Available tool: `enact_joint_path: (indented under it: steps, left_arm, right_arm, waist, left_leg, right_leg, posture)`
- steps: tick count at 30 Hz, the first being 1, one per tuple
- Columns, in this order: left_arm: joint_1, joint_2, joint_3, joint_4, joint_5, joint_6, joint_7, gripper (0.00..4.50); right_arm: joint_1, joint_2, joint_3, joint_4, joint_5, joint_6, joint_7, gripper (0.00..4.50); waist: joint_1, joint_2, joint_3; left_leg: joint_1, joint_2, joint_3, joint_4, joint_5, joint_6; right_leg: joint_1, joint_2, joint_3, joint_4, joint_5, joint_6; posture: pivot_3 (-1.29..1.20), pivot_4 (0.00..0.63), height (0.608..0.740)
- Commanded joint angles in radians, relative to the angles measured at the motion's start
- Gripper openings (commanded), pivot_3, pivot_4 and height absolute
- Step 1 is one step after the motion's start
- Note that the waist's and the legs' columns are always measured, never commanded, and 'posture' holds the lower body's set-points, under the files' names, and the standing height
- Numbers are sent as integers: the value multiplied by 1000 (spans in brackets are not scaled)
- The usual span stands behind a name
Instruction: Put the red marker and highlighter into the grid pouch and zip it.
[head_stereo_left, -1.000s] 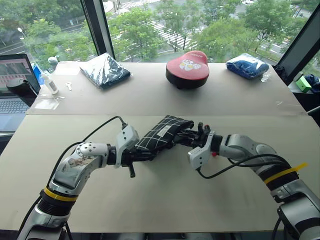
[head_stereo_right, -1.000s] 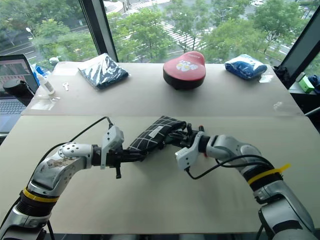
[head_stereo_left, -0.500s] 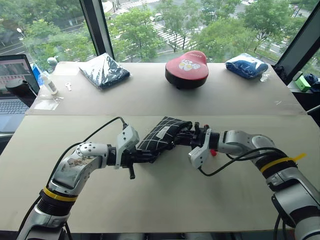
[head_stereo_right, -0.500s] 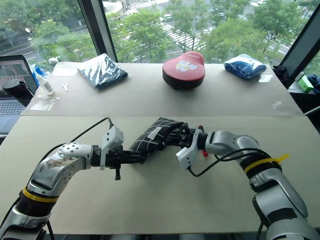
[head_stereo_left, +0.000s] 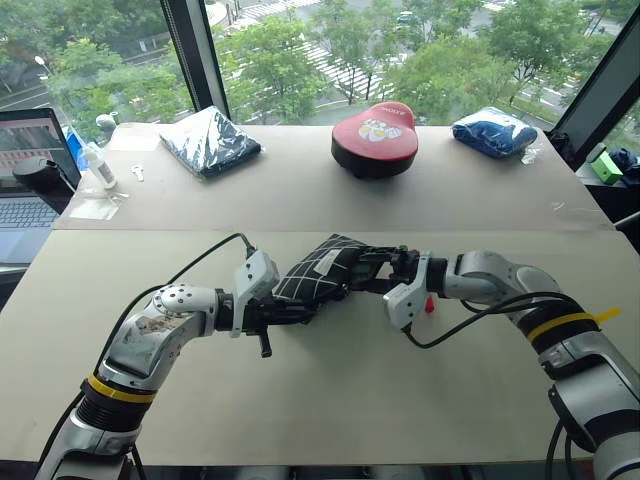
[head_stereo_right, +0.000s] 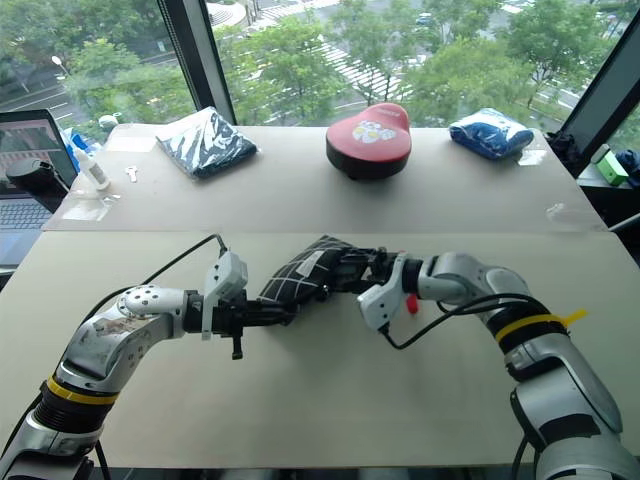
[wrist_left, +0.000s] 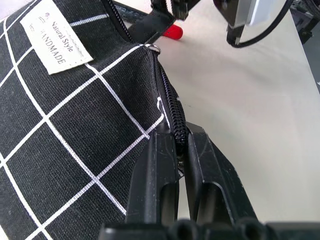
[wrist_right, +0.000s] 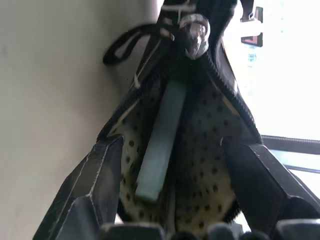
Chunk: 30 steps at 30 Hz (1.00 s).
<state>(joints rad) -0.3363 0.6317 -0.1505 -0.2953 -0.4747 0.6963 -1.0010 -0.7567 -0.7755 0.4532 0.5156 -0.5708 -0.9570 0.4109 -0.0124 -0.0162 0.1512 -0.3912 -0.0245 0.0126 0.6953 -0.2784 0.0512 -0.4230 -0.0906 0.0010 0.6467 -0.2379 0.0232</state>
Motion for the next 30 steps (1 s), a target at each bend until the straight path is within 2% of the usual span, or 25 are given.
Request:
enact_joint_path:
  steps: [1,3,5,7,9,12,15,19,24,30]
  left_arm:
    - [-18,1,25,-26,-18,-24,-3,0]
    - [-20,0,26,-23,-17,-24,-3,0]
    - [-19,-1,28,-23,-18,-22,-2,0]
    - [-19,-3,30,-22,-18,-22,0,0]
    - [-18,-4,32,-22,-19,-22,0,0]
    - [-11,-4,37,-28,-24,-24,0,0]
    - [0,-4,46,-37,-33,-23,0,0]
    - [3,-2,46,-37,-40,-37,-10,0]
    - [-23,-7,65,-29,-61,-51,-15,0]
    - [-20,19,79,-35,-66,-85,-60,0]
  right_arm:
    - [46,-93,-92,-110,309,138,207,3468]
    - [130,-153,-121,-234,532,362,392,3468]
    - [231,-230,-171,-409,765,680,537,3468]
    - [308,-297,-235,-549,950,956,597,3468]
    - [357,-322,-300,-622,1038,1151,568,3468]
    - [398,-305,-355,-689,1018,1350,433,3468]
    - [436,-223,-415,-813,1113,1640,269,3468]
    - [396,-97,-462,-865,1156,1889,108,3468]
    - [369,-36,-442,-846,1087,1984,9,3468]
    - [358,0,-409,-780,996,1955,-18,3468]
  waist:
    - [0,0,0]
    - [0,0,0]
    - [4,0,0]
    - [7,0,0]
    - [5,0,0]
    - [3,0,0]
    - [7,0,0]
    - [8,0,0]
    - [20,0,0]
    - [23,0,0]
  left_leg:
    - [0,0,0,0,0,0]
    - [0,1,0,0,-1,1]
    - [0,3,0,0,-2,3]
    - [0,4,-1,0,-2,3]
    - [-1,4,-1,0,-2,4]
    - [0,4,-1,0,-2,4]
    - [1,5,-1,0,-2,4]
    - [-1,5,-1,0,-2,3]
    - [-1,2,0,1,-2,3]
    - [-2,1,0,1,-2,3]
  right_leg:
    - [0,0,0,0,0,0]
    - [1,0,0,-1,0,0]
    - [3,-1,3,-2,0,0]
    - [3,-2,4,-2,0,0]
    - [2,-2,5,-2,0,0]
    - [2,-3,7,-2,0,0]
    - [2,-3,7,-1,0,0]
    - [0,-2,8,-1,0,0]
    - [0,-2,7,-1,1,1]
    - [0,-1,5,-2,1,1]
  posture:
    - [0,150,740]
    - [0,150,740]
    - [0,150,740]
    - [0,150,740]
    - [0,150,740]
    - [0,150,740]
    - [0,150,740]
    - [0,150,740]
    - [0,150,740]
    - [0,150,740]
